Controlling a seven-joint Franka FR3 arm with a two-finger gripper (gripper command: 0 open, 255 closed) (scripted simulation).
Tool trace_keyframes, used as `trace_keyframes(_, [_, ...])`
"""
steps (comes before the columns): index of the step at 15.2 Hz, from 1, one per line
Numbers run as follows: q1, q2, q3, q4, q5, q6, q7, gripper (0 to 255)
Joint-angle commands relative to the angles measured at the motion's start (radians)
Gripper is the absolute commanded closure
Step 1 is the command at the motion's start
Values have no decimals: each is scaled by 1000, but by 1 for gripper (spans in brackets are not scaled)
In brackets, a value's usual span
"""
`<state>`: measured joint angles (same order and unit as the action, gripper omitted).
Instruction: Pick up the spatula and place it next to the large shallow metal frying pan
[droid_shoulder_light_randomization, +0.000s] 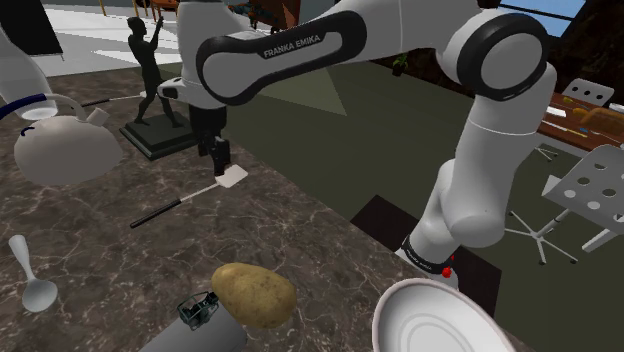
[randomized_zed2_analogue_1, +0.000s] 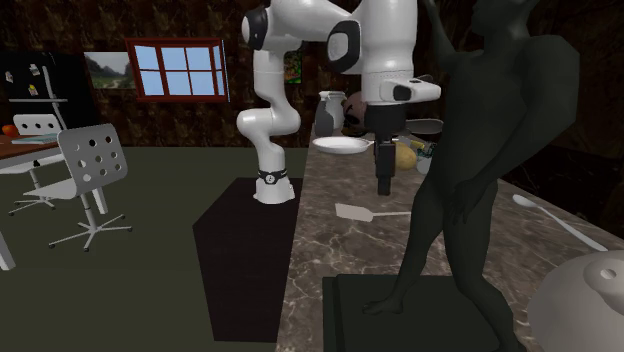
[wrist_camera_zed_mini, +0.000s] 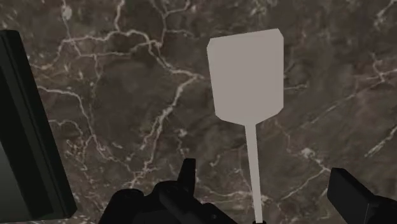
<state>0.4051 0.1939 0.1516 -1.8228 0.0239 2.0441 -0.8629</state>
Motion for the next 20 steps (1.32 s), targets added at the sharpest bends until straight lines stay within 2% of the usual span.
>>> trace_keyframes(1, [21, 52, 20, 48, -12, 7, -36, 0])
trace_keyframes(4, [41, 91, 41, 83, -24, 14, -72, 0])
trace_keyframes(11, [46, 131, 39, 35, -32, 102, -66, 0])
trace_keyframes(19, [46, 131, 39, 35, -32, 102, -66, 0])
trace_keyframes(20, [46, 131, 39, 35, -32, 102, -66, 255])
